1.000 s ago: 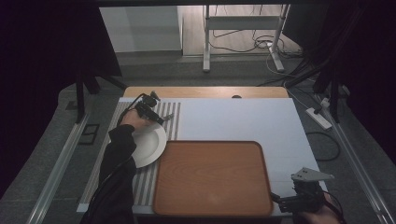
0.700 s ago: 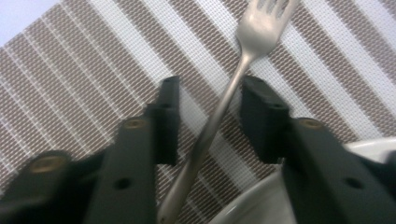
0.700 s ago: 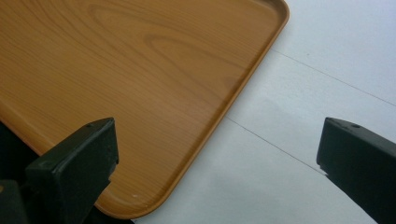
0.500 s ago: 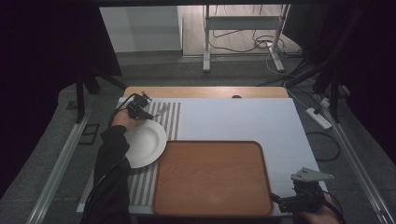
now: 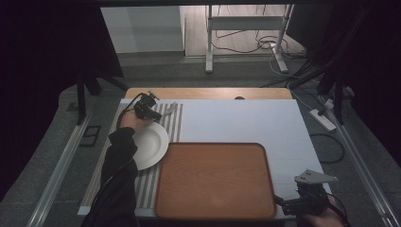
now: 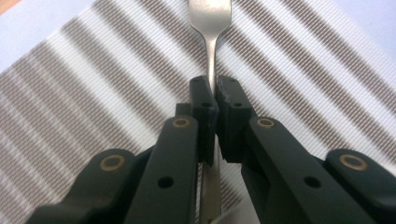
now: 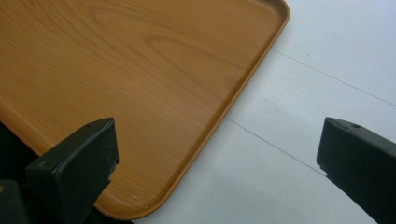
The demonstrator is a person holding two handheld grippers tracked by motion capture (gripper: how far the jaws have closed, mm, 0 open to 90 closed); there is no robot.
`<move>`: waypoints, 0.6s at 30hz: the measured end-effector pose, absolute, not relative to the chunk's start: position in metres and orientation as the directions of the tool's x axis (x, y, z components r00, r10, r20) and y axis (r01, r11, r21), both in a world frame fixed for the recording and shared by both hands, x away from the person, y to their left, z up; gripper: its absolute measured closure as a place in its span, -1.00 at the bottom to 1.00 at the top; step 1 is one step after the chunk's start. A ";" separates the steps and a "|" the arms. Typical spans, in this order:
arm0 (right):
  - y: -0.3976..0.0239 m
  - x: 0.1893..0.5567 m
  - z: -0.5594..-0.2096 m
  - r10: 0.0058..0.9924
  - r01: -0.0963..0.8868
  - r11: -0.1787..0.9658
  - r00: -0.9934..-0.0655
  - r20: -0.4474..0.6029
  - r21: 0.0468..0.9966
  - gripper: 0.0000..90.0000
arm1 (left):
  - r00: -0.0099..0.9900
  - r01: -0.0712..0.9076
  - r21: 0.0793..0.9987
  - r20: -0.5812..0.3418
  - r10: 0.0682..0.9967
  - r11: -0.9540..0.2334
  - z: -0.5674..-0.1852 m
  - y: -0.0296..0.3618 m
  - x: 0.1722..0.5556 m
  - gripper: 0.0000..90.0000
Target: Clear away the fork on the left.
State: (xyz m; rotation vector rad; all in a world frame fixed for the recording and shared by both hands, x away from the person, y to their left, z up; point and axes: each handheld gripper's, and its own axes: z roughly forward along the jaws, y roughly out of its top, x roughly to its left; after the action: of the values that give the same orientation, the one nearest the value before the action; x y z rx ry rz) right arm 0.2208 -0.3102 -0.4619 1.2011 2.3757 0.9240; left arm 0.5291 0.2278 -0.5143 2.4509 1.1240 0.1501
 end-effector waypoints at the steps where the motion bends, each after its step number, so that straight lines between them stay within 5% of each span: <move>1: -0.310 0.221 -0.462 0.804 0.595 0.437 -0.594 0.004 0.674 -1.00 | 0.670 0.692 0.431 -0.086 0.737 -0.579 -0.514 0.223 0.530 0.91; 18: -0.311 0.220 -0.462 0.802 0.592 0.441 -0.598 0.001 0.674 -1.00 | 0.734 0.638 0.422 -0.081 0.674 -0.644 -0.495 0.162 0.531 0.90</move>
State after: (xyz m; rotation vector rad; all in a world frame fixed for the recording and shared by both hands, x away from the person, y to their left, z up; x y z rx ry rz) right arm 0.2202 -0.3106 -0.4619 1.1934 2.3781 0.9229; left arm 0.5309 0.1619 -0.4955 2.5102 1.0031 0.1161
